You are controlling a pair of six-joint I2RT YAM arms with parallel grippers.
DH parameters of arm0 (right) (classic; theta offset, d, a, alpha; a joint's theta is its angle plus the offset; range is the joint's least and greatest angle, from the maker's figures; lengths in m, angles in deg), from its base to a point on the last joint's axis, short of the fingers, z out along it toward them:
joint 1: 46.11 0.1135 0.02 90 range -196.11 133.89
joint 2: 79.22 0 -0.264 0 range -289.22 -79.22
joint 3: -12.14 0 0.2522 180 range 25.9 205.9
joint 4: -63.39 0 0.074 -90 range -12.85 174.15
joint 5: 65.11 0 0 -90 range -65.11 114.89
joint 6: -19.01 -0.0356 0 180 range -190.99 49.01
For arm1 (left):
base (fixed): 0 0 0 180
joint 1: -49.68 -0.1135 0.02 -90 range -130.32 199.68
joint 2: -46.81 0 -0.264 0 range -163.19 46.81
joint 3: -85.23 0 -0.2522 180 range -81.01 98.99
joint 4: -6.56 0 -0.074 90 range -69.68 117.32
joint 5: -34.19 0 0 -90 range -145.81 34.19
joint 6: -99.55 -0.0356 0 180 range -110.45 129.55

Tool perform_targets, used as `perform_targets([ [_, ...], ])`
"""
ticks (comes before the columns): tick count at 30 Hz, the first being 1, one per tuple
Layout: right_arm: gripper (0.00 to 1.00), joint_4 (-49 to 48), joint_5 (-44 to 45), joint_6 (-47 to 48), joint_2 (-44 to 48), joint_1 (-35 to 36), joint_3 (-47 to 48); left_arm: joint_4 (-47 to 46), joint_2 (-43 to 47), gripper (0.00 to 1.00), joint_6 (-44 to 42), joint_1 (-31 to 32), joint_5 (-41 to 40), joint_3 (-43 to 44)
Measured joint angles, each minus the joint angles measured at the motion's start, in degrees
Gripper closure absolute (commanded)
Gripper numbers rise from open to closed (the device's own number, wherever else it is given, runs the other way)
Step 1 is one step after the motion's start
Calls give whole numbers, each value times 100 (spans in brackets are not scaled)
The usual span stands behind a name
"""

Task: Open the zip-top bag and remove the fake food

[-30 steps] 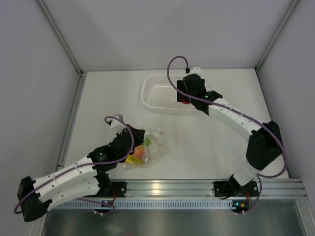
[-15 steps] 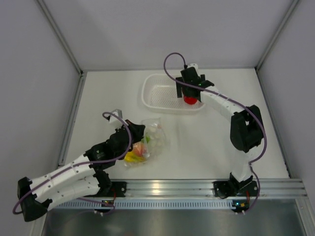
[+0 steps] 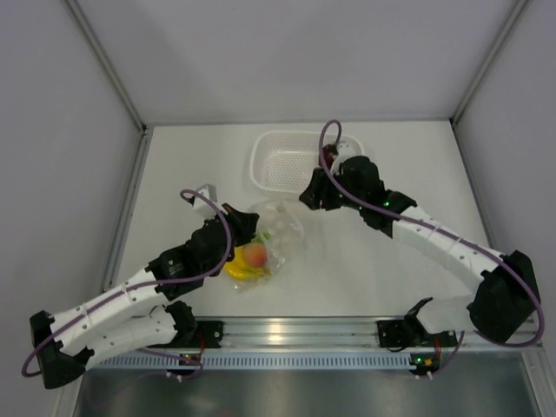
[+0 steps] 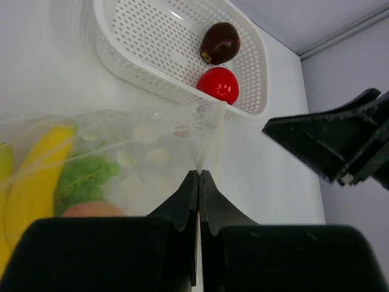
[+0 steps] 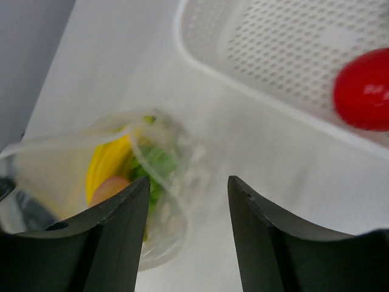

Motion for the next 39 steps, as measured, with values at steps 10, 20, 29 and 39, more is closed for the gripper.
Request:
perform_targets([
  [10,48,-1163,-105,-925,302,2033,-1095,4,-107,100,140,0,55,52],
  [20,42,-2096,354,-1698,-962,2315,-1189,11,-70,100,476,0,170,-2],
  [29,27,-2535,245,-2173,-1550,2538,-1117,46,57,100,577,0,188,-138],
  [39,24,-3373,-367,-2844,-2267,2566,-1003,164,107,100,645,-24,-46,-304],
])
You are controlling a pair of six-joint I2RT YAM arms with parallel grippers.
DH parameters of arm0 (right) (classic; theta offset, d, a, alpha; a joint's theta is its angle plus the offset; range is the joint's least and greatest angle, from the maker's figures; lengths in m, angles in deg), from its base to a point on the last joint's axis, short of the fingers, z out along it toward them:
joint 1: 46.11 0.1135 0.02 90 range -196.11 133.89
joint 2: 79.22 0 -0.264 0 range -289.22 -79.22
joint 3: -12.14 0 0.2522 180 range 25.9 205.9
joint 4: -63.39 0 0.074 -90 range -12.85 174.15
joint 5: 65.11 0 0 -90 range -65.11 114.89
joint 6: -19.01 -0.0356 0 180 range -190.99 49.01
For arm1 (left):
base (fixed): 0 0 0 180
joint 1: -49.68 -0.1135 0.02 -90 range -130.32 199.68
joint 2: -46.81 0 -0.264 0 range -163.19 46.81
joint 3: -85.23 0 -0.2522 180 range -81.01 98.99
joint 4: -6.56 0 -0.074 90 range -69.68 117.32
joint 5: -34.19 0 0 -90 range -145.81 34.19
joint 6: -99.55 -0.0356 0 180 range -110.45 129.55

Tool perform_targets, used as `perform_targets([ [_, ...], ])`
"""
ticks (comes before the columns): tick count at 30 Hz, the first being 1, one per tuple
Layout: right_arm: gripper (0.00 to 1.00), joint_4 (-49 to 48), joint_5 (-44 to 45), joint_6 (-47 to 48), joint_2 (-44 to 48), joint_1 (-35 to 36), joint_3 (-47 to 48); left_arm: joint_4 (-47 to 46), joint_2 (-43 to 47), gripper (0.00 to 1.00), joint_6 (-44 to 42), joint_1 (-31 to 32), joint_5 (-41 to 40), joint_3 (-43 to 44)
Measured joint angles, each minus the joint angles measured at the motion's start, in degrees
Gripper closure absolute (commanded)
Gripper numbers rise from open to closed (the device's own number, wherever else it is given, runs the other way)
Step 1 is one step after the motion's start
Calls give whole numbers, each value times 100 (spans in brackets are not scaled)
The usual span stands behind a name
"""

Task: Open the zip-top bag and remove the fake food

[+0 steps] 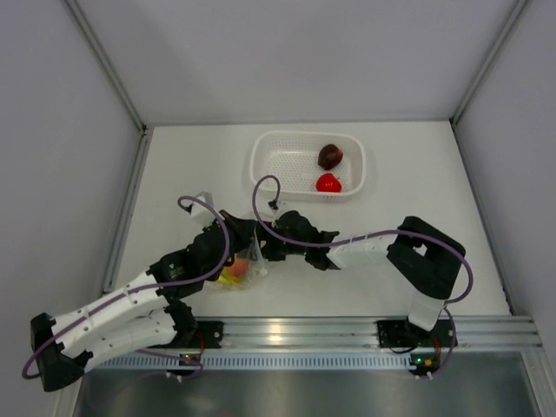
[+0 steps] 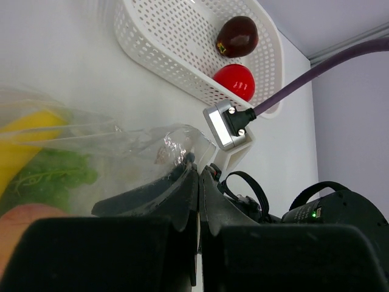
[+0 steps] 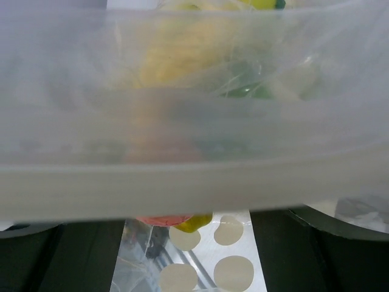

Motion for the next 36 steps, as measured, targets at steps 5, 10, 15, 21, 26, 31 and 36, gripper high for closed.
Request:
perform_targets([
  [5,27,-50,293,-120,24,48,-74,-59,37,100,92,2,63,-120],
  [10,28,743,1241,223,341,197,11,-66,120,100,129,9,144,-133],
  [15,28,1392,1851,494,568,188,-44,-68,120,100,133,20,256,-133],
  [21,27,1161,1368,721,940,181,-334,-96,-83,100,155,24,264,-133],
  [26,24,1228,837,1126,892,181,-199,-96,-201,100,151,24,269,-133],
  [31,23,1572,800,1419,715,184,37,-11,-188,100,146,2,76,-136],
  [36,28,1794,885,1659,264,192,293,2,-201,100,155,-9,15,-144],
])
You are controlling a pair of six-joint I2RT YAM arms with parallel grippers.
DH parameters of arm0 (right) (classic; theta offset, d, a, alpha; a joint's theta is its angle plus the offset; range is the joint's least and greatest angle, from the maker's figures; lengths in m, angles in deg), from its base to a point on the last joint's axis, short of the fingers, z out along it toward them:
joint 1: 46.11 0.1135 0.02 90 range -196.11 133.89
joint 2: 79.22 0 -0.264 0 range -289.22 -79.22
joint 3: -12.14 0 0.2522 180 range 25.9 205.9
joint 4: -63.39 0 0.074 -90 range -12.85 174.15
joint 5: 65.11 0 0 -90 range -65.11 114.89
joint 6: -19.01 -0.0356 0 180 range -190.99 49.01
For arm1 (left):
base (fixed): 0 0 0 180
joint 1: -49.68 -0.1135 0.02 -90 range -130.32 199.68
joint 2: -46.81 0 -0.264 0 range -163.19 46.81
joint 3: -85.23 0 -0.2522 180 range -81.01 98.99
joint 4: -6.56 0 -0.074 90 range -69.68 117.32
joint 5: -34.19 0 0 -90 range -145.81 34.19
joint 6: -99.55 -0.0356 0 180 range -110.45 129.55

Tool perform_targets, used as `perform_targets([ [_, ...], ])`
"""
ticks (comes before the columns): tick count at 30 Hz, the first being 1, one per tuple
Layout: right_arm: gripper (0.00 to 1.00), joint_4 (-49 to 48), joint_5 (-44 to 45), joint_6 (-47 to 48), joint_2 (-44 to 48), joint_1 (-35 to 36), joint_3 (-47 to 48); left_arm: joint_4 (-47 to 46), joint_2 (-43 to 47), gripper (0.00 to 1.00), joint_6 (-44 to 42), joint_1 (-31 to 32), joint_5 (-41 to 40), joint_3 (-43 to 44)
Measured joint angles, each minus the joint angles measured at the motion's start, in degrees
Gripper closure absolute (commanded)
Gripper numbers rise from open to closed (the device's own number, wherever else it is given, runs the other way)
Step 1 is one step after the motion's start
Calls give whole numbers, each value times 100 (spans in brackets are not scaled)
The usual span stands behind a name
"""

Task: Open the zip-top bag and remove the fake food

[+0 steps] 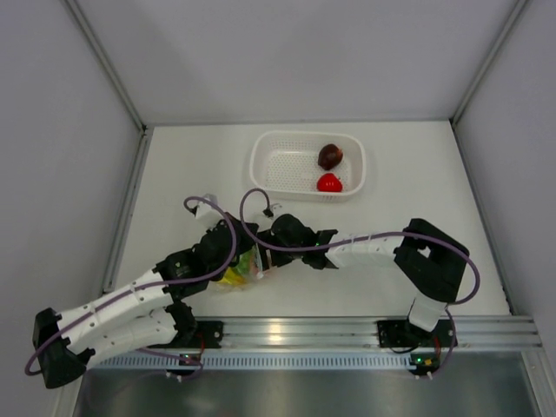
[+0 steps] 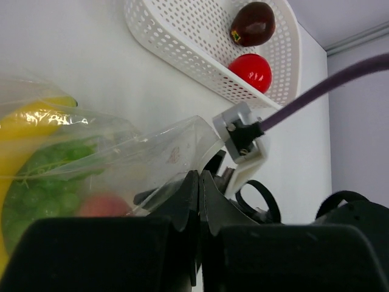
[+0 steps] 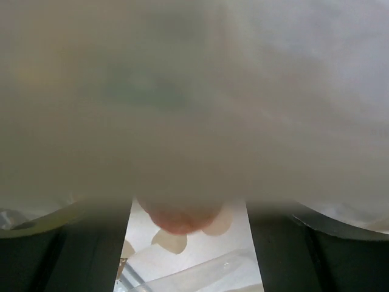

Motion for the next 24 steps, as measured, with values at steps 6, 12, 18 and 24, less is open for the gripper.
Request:
perform_targets([
  [6,55,20,-2,118,-439,9,205,-24,-55,100,2,33,76,-9],
  [12,57,208,136,170,-306,17,201,-98,-55,100,7,33,50,-114],
  [18,57,828,413,251,444,22,188,-330,-50,100,46,37,-9,-116],
  [24,57,1145,573,422,1327,22,192,-308,-105,100,59,37,-61,-170],
])
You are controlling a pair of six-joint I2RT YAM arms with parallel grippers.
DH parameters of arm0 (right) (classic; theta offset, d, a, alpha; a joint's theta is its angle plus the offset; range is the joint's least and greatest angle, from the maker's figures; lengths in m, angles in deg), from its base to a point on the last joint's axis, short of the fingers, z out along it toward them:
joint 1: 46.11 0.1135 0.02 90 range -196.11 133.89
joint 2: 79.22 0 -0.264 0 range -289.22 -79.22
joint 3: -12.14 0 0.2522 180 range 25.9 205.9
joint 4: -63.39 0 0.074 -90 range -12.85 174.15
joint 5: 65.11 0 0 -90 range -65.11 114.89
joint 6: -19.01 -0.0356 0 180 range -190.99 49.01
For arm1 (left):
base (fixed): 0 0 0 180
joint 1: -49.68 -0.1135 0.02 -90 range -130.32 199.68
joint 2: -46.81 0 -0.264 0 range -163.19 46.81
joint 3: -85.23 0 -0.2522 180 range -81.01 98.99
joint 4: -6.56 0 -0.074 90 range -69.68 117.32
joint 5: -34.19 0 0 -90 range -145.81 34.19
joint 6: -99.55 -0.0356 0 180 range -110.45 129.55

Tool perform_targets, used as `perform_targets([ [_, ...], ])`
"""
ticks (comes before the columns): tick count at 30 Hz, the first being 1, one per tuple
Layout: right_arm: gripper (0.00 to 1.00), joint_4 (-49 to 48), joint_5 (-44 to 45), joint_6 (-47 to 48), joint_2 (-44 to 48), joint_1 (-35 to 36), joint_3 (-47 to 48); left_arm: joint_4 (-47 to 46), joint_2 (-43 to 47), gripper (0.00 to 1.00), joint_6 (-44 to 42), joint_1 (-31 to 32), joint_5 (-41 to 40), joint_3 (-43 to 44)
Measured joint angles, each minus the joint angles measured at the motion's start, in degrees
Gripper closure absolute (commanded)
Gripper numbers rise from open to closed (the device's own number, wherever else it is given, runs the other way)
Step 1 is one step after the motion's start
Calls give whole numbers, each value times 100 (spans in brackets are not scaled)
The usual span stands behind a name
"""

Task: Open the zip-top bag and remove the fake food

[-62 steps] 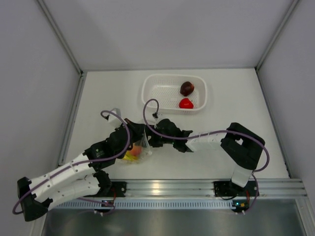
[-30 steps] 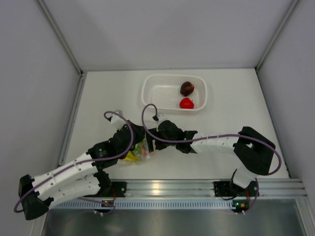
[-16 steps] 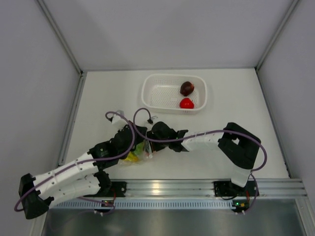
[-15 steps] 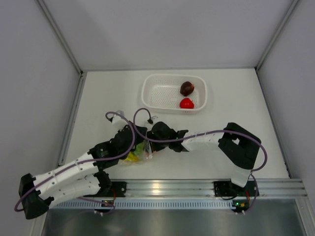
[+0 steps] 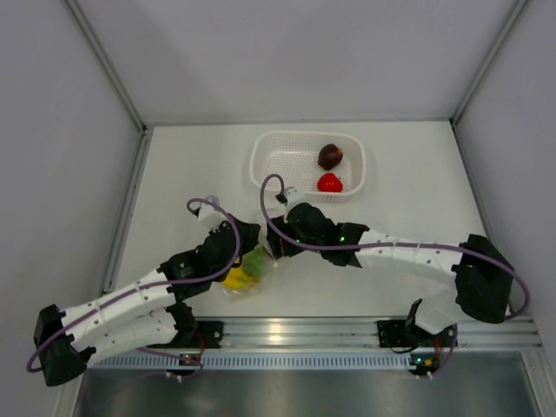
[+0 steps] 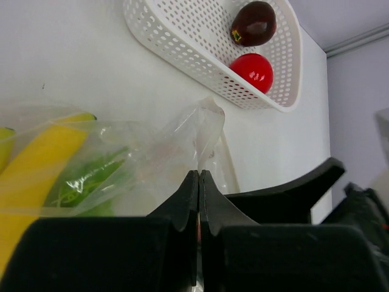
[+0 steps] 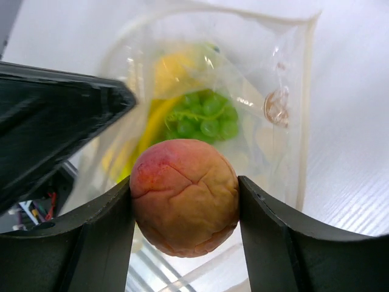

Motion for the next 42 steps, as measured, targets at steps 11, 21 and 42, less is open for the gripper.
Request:
perform_targets([
  [11,58,315,481,267,651,-240,94,-28,-15,100,22,0,72,-26],
  [21,60,302,640,514,673,-468,352,-153,81,100,-262,0,302,-81],
  [42,40,1419,313,1311,-2852,-3327,4072,92,-341,100,-1228,0,693,804],
])
